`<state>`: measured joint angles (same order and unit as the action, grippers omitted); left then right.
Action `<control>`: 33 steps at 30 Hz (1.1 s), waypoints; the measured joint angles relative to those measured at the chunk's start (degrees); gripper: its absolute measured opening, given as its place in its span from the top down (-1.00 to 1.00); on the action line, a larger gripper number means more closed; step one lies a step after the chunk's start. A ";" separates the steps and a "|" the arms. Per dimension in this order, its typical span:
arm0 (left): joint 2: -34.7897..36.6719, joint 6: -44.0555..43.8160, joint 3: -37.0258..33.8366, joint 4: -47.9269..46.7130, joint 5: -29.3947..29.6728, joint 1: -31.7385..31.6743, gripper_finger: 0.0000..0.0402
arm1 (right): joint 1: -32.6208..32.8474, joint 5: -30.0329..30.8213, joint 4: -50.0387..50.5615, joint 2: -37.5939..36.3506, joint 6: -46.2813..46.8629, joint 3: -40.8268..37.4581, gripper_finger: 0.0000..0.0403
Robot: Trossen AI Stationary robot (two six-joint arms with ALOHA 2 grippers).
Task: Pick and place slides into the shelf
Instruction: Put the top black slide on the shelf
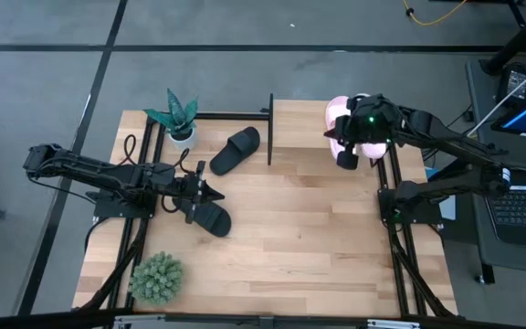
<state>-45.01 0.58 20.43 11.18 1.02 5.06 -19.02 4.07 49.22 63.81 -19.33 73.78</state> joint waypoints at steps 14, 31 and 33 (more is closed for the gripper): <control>0.01 0.04 0.00 -0.02 0.00 0.00 1.00 | 15.42 3.96 -2.83 3.17 8.80 -0.13 0.98; 0.01 -2.35 0.01 -2.99 0.00 0.00 1.00 | 24.77 3.97 -36.91 5.62 12.85 -22.18 0.98; 0.00 -3.04 0.01 -3.24 -0.01 0.00 1.00 | 25.80 3.97 -38.54 5.62 12.83 -23.16 0.98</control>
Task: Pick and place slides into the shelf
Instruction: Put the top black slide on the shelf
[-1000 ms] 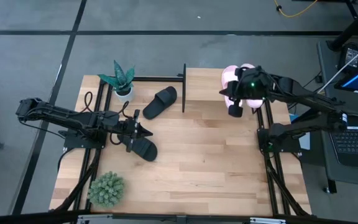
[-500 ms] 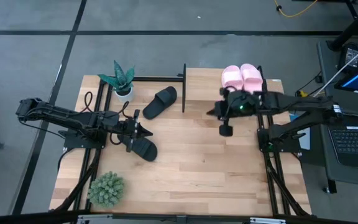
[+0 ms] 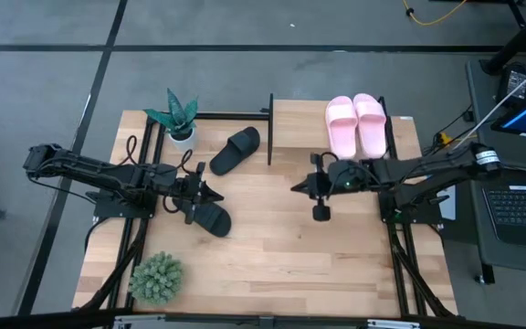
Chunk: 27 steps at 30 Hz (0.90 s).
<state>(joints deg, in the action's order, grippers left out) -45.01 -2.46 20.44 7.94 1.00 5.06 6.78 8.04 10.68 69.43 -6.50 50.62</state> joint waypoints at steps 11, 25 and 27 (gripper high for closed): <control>0.02 -0.10 0.00 0.10 -0.01 0.00 1.00 | 3.59 1.19 -15.85 -0.06 0.31 -11.06 0.97; 0.02 1.01 0.01 0.27 -4.58 0.00 1.00 | 5.27 3.46 -40.38 -0.06 0.00 -26.23 0.97; 0.02 2.79 0.00 0.36 -4.58 -0.19 1.00 | 4.89 3.44 -41.38 -0.06 -0.08 -26.87 0.98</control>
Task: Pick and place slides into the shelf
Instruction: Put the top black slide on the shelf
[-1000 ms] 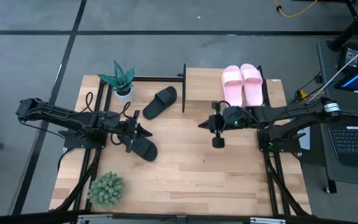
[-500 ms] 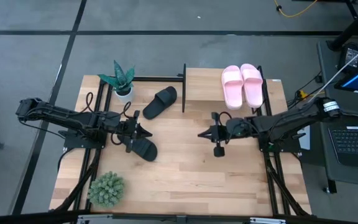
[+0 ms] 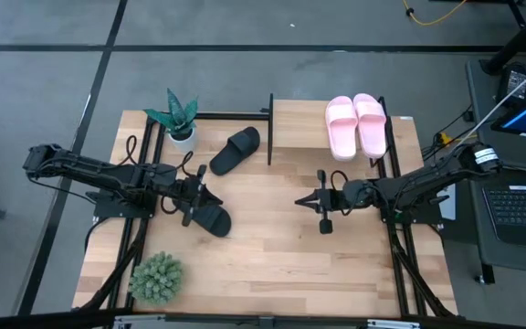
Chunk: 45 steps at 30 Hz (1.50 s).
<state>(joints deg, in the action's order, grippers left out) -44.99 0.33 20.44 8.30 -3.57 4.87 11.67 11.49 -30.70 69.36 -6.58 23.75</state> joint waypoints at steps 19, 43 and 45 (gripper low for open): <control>-12.46 4.36 1.01 9.06 -4.57 -16.43 1.00 | -8.20 -1.06 -3.00 0.02 0.56 -0.37 0.96; -24.61 23.77 17.63 -10.41 13.94 -26.08 1.00 | -9.43 -1.09 -3.10 0.02 -2.74 -0.35 0.94; -26.63 25.43 19.14 -11.79 15.93 -25.73 1.00 | -9.64 -1.09 -3.12 0.02 -2.74 -0.35 0.94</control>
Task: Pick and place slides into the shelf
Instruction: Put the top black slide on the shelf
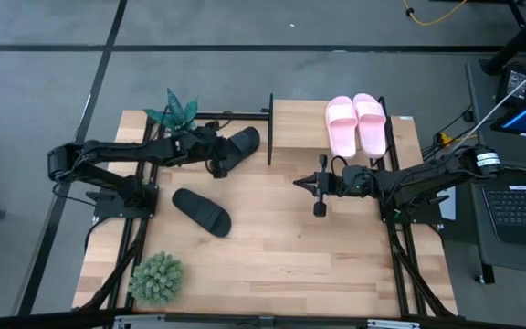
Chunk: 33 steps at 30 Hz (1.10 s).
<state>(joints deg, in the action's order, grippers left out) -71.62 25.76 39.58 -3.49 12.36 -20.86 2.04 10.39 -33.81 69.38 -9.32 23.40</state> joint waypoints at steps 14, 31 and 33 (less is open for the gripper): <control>-8.31 7.95 3.75 -2.11 13.22 5.12 0.86 | -0.06 -1.52 -0.27 0.00 1.82 0.02 0.94; -8.30 13.82 3.75 -4.65 17.61 4.97 0.42 | -0.06 -4.24 -0.21 0.00 4.39 0.02 0.94; -8.51 13.82 3.75 -4.76 15.32 3.82 0.43 | -0.06 -4.26 -0.20 0.00 4.28 0.02 0.94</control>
<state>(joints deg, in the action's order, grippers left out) -80.13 39.58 43.33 -8.25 27.67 -17.04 1.98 6.13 -34.02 69.38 -5.04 23.42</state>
